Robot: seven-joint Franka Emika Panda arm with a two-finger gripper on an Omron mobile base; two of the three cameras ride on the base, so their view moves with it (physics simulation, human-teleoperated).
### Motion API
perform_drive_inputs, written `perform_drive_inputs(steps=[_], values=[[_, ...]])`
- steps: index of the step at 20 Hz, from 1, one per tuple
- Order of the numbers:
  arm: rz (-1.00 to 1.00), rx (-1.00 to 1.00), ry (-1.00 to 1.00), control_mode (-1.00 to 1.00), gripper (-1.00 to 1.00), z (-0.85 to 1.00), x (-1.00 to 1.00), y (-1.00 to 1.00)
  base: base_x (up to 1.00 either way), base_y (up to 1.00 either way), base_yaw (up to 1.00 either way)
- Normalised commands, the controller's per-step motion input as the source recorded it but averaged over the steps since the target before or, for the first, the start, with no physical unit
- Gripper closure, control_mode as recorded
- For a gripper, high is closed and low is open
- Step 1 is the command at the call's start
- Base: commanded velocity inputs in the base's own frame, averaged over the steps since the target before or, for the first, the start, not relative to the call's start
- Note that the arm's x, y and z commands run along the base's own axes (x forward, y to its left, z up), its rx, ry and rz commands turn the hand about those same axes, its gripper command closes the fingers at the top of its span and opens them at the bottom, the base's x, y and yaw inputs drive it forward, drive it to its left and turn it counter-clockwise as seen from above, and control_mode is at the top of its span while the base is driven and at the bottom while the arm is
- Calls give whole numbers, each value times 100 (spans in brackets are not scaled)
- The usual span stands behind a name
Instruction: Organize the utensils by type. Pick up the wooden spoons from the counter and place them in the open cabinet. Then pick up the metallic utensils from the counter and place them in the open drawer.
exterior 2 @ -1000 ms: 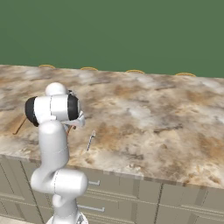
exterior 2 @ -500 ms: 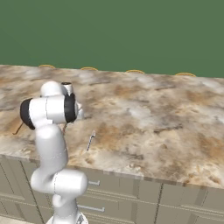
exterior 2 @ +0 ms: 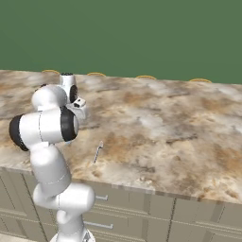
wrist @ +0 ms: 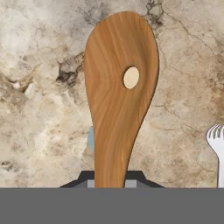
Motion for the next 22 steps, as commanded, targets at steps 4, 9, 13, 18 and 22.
perform_drive_inputs(steps=[4,9,13,18,22], values=[[6,4,0,-100,100,58,-50,-24,0,0,0],[9,0,-7,-100,100,44,-56,-22,0,0,0],[8,0,-9,-100,100,40,-54,-23,0,0,0],[2,0,0,-100,100,38,-50,-22,0,0,0],[0,0,0,-100,100,28,-44,-19,0,0,0]])
